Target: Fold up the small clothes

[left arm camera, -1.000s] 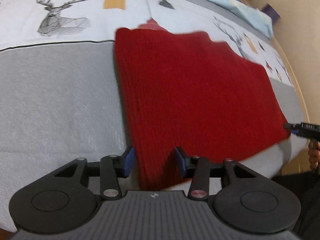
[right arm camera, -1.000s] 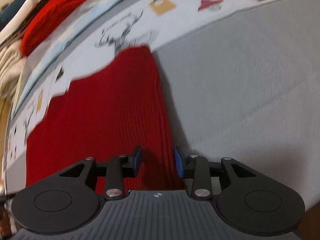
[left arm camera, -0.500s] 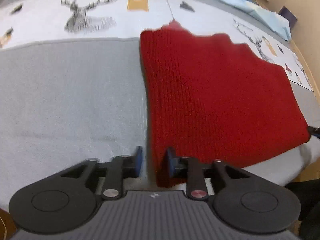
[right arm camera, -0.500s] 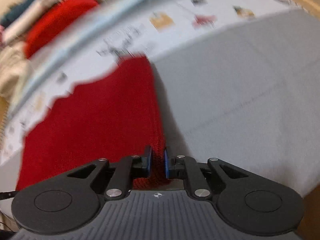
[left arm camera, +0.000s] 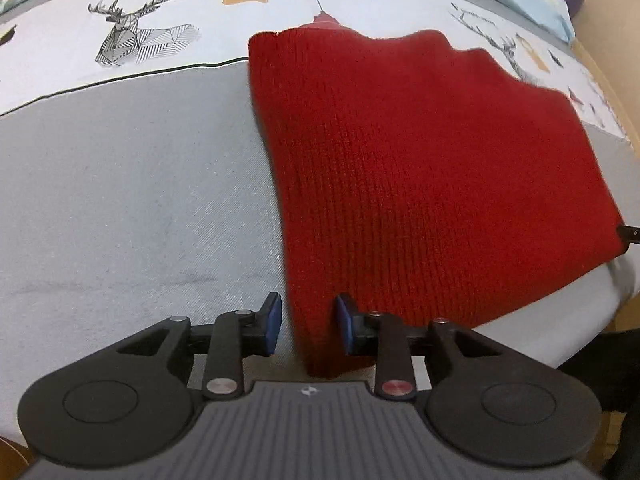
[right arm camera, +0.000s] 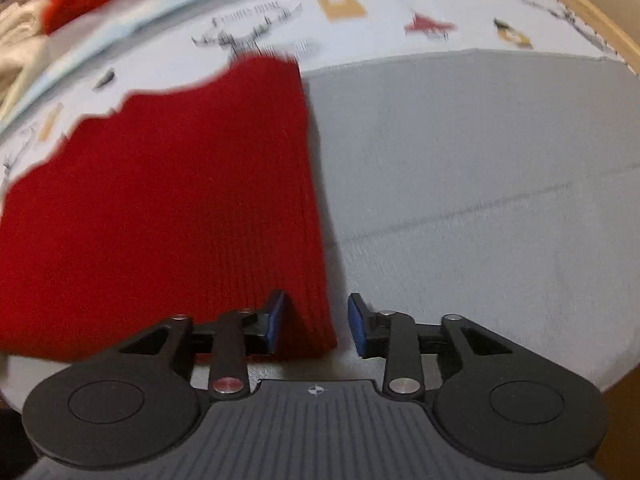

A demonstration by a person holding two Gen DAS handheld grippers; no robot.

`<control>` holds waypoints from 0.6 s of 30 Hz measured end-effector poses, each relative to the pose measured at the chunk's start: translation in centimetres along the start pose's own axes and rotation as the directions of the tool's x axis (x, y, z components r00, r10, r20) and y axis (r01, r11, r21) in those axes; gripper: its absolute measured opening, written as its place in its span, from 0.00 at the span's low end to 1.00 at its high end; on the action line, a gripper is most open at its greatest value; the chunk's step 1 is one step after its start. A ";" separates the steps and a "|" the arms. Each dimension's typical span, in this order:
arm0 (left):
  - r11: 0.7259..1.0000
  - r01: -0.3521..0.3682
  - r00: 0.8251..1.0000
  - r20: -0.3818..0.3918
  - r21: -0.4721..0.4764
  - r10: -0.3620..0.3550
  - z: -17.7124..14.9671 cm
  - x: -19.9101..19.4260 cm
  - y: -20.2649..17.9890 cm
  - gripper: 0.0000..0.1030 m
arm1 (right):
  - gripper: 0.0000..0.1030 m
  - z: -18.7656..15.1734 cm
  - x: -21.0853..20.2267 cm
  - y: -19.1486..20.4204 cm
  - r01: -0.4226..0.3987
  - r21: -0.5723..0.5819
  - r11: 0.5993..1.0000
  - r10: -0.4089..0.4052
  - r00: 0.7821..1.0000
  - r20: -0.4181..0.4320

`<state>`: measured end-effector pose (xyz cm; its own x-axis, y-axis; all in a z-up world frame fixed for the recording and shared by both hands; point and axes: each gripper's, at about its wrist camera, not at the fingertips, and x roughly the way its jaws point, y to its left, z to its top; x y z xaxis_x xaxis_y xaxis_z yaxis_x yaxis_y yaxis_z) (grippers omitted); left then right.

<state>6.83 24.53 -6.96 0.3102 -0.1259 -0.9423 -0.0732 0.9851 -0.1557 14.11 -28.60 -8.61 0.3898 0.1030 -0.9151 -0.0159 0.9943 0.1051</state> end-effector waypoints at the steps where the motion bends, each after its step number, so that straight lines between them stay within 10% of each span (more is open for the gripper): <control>1: 1.000 0.003 1.000 0.017 -0.010 -0.003 0.2 -0.3 0.1 0.32 | 0.35 0.0 -0.2 0.1 -0.003 0.004 1.000 0.003 1.000 0.013; 12: 0.996 0.044 0.976 0.215 -0.075 -0.027 2.0 -4.2 -0.5 0.33 | 0.35 0.5 -1.4 0.5 0.014 -0.009 1.000 -0.013 0.994 0.112; 18: 1.000 -0.021 0.995 0.095 0.004 0.020 2.0 -1.7 -2.7 0.35 | 0.38 0.3 -0.6 1.2 0.003 -0.059 0.998 0.001 0.997 0.081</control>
<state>8.43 22.30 -4.29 0.3975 -0.0940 -0.9128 -0.0763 0.9879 -0.1350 14.16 -27.47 -7.83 0.4628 0.1019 -0.8806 -0.0690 0.9945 0.0789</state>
